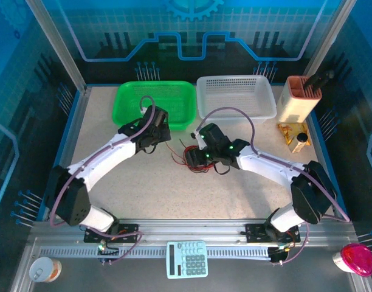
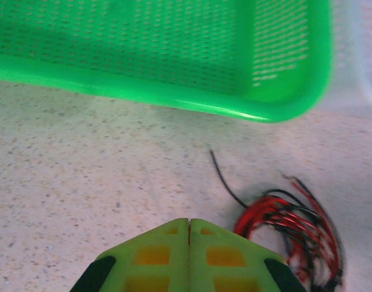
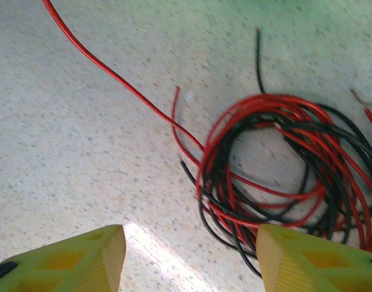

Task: Untangle the cables

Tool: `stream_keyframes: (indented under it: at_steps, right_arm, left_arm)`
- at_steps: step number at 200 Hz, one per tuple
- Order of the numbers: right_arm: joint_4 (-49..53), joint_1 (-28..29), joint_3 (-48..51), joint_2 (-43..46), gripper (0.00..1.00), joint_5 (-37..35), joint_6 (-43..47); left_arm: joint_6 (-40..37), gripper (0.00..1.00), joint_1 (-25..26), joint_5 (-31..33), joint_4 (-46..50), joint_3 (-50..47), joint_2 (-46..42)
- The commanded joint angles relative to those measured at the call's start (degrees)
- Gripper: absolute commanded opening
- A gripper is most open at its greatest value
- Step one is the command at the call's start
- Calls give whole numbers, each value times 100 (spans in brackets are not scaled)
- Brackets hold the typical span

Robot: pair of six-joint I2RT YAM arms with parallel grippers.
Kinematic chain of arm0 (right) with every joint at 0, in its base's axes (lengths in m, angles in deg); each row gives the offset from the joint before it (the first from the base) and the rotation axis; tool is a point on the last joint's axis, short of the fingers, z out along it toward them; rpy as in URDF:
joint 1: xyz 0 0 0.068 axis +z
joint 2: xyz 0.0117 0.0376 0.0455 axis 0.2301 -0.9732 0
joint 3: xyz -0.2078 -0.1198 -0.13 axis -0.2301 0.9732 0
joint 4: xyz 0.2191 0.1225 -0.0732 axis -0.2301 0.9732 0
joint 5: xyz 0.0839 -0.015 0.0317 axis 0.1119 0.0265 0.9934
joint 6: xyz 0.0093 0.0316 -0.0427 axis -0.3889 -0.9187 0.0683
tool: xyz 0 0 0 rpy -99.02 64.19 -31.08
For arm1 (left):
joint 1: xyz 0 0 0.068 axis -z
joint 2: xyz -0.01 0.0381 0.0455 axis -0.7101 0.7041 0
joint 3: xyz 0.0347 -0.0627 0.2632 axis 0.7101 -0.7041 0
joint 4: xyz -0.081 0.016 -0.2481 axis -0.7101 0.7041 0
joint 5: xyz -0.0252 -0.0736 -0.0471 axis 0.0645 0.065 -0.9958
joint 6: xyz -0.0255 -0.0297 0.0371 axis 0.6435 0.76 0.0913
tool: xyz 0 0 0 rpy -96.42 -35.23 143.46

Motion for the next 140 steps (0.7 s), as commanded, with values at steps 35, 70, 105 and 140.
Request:
stream_keyframes:
  at_steps: [35, 70, 105, 140]
  right_arm:
    - [-758, 92, -594, -379, 64, 530, 192]
    - [-1105, 92, -702, -575, 64, 659, 35]
    - [-1198, 96, -857, -651, 63, 760, -52]
    - [-1064, 79, -1149, -522, 61, 727, 14]
  left_arm:
    - [173, 0, 285, -593, 307, 644, -679]
    - [297, 0, 401, -731, 330, 937, -866]
    - [309, 0, 480, -797, 421, 1221, -923]
    - [368, 0, 554, -843, 388, 1333, -967]
